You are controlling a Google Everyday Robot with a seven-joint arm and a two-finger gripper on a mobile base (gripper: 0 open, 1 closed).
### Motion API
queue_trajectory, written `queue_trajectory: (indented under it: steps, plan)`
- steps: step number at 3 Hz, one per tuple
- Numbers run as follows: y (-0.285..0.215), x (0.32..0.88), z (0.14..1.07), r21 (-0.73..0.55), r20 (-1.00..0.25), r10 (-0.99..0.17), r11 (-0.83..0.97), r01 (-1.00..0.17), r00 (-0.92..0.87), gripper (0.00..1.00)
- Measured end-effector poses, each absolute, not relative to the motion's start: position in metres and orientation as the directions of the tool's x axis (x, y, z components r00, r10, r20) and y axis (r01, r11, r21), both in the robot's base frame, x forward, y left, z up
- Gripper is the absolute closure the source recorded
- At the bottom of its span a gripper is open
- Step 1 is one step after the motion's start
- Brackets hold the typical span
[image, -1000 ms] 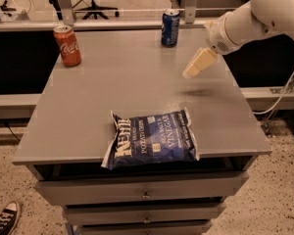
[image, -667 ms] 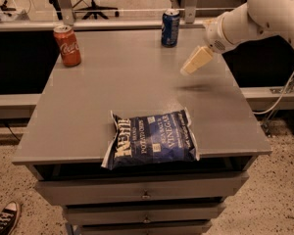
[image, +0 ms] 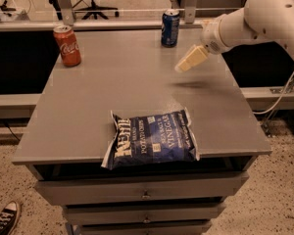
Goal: Move pepsi can near blue chip bag
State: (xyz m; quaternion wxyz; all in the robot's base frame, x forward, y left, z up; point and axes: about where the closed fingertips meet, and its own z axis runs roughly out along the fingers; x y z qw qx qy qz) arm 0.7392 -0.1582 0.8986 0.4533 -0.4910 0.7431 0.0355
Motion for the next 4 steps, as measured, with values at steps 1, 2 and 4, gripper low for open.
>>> queue_trajectory:
  steps: [1,2,4]
  plan:
    - [-0.135,0.772,0.907,-0.396,-0.786,-0.616,0.563,-0.725,-0.049,0.00]
    - [-0.123,0.806,0.909,-0.385,-0.842,-0.540,0.617,-0.687,-0.013,0.00]
    - [-0.137,0.858,0.908,-0.337,-0.909,-0.418,0.718,-0.608,0.011,0.00]
